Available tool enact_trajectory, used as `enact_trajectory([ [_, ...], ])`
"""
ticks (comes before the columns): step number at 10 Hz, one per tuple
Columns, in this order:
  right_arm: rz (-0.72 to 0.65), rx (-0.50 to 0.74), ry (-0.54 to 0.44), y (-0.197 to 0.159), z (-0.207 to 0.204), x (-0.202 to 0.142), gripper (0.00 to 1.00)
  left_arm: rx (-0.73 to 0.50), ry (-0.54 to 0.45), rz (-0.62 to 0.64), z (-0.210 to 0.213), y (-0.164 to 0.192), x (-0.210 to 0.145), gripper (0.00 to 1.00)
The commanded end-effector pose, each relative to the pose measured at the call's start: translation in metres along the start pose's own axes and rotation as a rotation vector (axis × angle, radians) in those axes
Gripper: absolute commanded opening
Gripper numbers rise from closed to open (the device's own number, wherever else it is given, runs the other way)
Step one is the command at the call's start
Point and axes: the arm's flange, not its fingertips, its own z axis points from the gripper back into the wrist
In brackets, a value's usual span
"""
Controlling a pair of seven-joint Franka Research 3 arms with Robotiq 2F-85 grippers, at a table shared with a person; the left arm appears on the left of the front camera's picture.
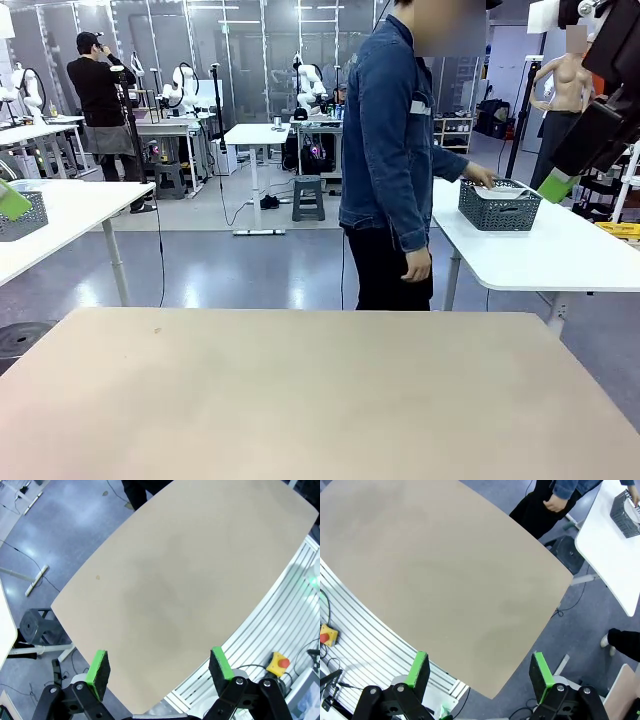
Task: Fold the towels and place them in the basket.
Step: Stack the folded Towel with hook on the right side of the table.
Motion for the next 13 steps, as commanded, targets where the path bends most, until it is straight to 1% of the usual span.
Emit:
enact_trajectory([
  [1, 0.013, 0.002, -0.001, 0.0, 0.0004, -0.0003, 1.0, 0.008, -0.003, -0.003, 0.0023, -0.0012, 0.0007, 1.0],
  [13, 0.013, 0.002, -0.001, 0.0, 0.0004, -0.0003, 1.0, 0.008, -0.003, -0.003, 0.0023, -0.0012, 0.0007, 1.0],
])
